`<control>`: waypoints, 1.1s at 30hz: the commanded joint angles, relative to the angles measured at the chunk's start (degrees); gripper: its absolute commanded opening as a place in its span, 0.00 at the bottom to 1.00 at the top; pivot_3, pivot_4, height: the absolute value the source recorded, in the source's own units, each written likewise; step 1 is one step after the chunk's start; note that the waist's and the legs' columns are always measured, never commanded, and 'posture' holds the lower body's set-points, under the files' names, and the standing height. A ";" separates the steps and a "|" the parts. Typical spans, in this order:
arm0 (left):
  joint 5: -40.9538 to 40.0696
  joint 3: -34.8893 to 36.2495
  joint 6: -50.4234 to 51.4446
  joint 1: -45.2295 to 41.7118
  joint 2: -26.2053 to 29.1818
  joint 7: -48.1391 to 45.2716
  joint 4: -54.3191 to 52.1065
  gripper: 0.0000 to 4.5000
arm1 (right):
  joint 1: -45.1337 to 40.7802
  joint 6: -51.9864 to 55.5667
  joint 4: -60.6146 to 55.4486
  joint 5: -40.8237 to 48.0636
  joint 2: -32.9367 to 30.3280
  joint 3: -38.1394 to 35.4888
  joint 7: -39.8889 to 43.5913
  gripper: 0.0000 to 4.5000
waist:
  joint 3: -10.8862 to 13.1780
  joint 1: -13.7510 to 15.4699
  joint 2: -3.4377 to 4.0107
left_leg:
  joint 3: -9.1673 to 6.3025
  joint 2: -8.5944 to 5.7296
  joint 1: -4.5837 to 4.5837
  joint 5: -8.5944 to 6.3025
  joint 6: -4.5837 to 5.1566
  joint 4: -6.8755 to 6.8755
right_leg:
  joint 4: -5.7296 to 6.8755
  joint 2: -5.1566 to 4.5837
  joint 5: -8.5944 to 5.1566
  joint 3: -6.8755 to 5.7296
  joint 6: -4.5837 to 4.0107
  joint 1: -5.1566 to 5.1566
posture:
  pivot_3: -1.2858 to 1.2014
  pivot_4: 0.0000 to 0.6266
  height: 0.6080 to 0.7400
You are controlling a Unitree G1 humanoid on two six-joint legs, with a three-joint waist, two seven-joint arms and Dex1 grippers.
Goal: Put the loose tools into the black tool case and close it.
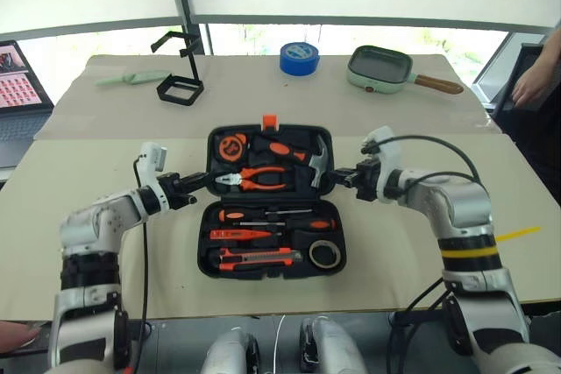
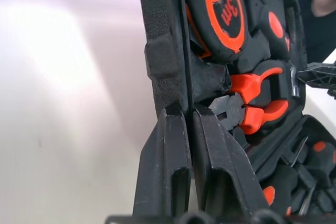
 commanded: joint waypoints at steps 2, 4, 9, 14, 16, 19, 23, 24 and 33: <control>3.64 0.57 -23.50 7.96 -1.09 -5.40 -6.56 0.00 | 8.76 -31.41 -1.90 -10.11 -4.20 -0.18 -0.44 0.00 | 0.00 0.05 -0.01 | 0.04 0.01 -0.02 0.00 0.01 -0.10 | -0.26 0.04 0.01 -0.05 0.03 0.04 | 0.52 0.24 1.00; 5.79 0.45 -32.10 11.13 -2.08 -5.09 -7.16 0.00 | 12.77 -44.72 0.59 -14.85 -6.22 0.65 -1.52 0.00 | 0.01 0.10 -0.01 | 0.07 0.01 -0.05 -0.01 0.04 -0.08 | -0.34 0.06 0.03 -0.10 0.08 0.04 | 0.52 0.24 1.00; 17.68 -2.24 -59.32 18.20 0.80 -5.16 -0.95 0.00 | 17.28 -72.41 11.03 -33.99 -10.97 1.48 -16.60 0.00 | 0.02 0.15 -0.01 | 0.07 0.06 0.40 -0.13 0.18 -0.07 | -0.48 -0.01 -0.27 -0.01 0.55 0.49 | 0.52 0.24 1.00; 22.31 -4.95 -77.23 23.44 7.35 -6.73 7.50 0.16 | 21.07 -83.51 19.66 -37.36 -13.27 4.95 -20.11 0.28 | -0.06 0.12 -0.13 | 0.12 0.16 0.82 -0.45 -0.06 -0.08 | -0.43 -0.14 -0.30 0.16 0.56 0.77 | 0.52 0.24 1.00; 18.45 -6.12 -76.08 25.47 8.81 -8.27 8.49 0.32 | 21.41 -85.48 20.43 -39.26 -13.75 5.04 -21.93 0.46 | -0.13 -0.54 0.07 | 0.13 0.22 0.83 -0.55 0.27 -0.13 | -0.41 -0.11 -0.31 0.18 0.54 0.70 | 0.52 0.24 1.00; 19.03 -4.31 -78.20 27.78 11.47 -5.67 11.41 0.53 | 23.25 -86.93 20.26 -40.74 -15.68 2.40 -25.10 0.66 | -0.16 -0.41 0.11 | 0.30 0.33 0.91 -0.36 0.60 -0.23 | -0.40 -0.15 -0.30 0.25 0.57 0.70 | 0.52 0.24 1.00; 17.85 -3.37 -76.85 29.61 15.08 -4.52 14.08 0.79 | 27.08 -87.85 21.04 -38.05 -19.77 -0.96 -26.59 0.98 | -0.28 0.28 0.05 | 0.27 0.49 0.88 -0.39 0.58 -0.23 | -0.42 -0.09 -0.37 0.05 0.46 0.66 | 0.52 0.24 1.00; 16.05 -2.74 -74.54 28.94 14.83 -3.31 14.20 0.79 | 27.83 -86.89 20.60 -35.66 -20.56 -0.82 -25.23 0.98 | -0.37 0.26 0.20 | 0.28 0.50 0.89 -0.49 0.52 -0.26 | -0.44 -0.10 -0.38 0.07 0.44 0.66 | 0.52 0.24 1.00; 9.96 -6.59 -51.91 15.75 13.43 -2.83 9.59 0.45 | 42.00 -59.86 -1.69 4.70 -28.04 2.58 4.28 0.38 | -0.37 1.35 0.18 | 0.20 0.58 0.88 -0.44 0.78 -0.29 | -0.46 -0.02 -0.34 -0.02 0.50 0.77 | 0.52 0.24 1.00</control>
